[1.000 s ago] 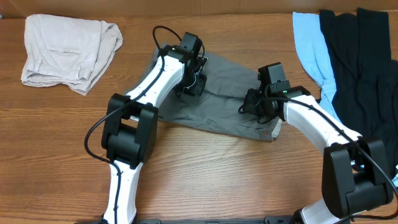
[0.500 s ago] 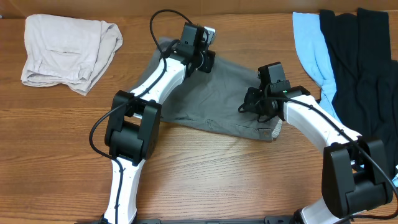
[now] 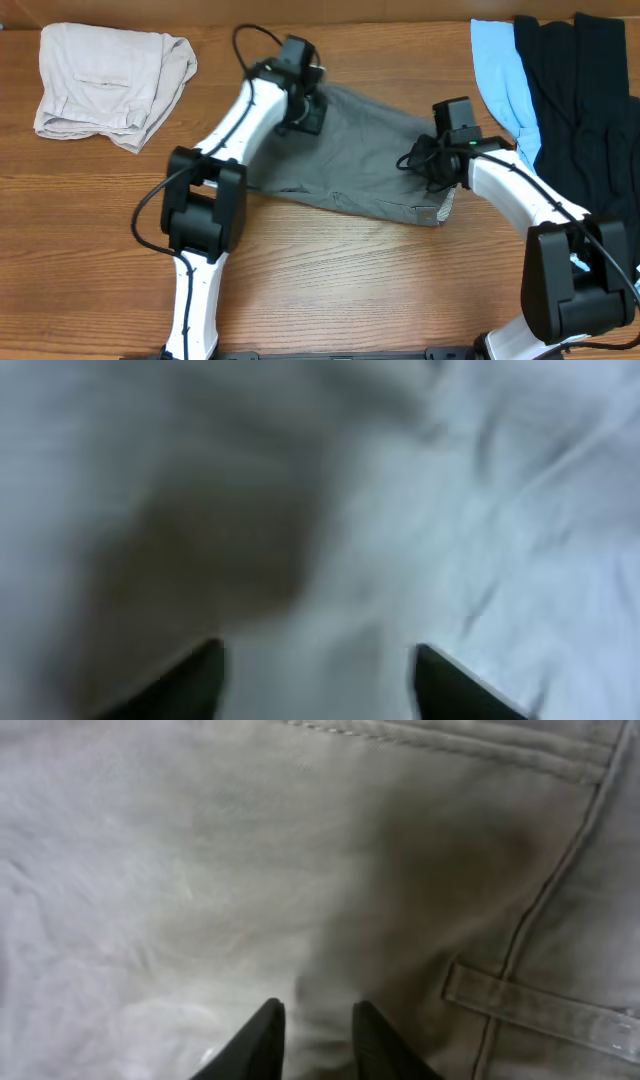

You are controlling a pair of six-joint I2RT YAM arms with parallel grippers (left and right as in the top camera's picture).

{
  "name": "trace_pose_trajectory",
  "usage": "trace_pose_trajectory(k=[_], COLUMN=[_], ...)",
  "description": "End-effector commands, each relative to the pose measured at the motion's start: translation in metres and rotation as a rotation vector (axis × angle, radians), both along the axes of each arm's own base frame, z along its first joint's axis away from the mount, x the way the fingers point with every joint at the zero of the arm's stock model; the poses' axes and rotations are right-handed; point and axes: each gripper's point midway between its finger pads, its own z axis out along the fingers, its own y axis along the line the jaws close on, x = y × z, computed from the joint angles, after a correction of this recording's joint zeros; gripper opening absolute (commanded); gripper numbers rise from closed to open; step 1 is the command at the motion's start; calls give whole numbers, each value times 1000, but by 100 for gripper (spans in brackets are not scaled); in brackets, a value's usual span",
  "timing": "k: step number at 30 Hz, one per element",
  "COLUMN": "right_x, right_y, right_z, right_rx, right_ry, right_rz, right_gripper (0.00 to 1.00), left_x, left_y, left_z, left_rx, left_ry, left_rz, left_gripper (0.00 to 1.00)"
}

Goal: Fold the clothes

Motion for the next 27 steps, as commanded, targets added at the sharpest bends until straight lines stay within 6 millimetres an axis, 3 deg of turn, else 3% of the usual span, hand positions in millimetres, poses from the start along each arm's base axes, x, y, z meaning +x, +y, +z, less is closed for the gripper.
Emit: trace_pose_trajectory(k=[1,4,15,18,20,22,27], right_x=[-2,-9,-35,-40,-41,-41,-44], right_y=[17,23,19,14,9,6,6], right_z=[10,19,75,87,90,90,88], right_rx=[104,133,120,103,88,81,78], right_ry=[1,6,-60,-85,-91,-91,-77], right_rz=[13,38,120,126,115,112,111], right_gripper=[32,45,80,82,83,83,84], left_x=[15,4,-3,-2,-1,0,2], left_y=[22,40,85,96,101,102,96], left_z=[61,70,54,46,38,30,8], left_rx=[-4,24,131,134,134,130,109], left_ry=[-78,-26,21,39,55,68,96], left_rz=[23,10,-27,-5,4,7,-4], left_gripper=[72,76,75,59,39,26,4])
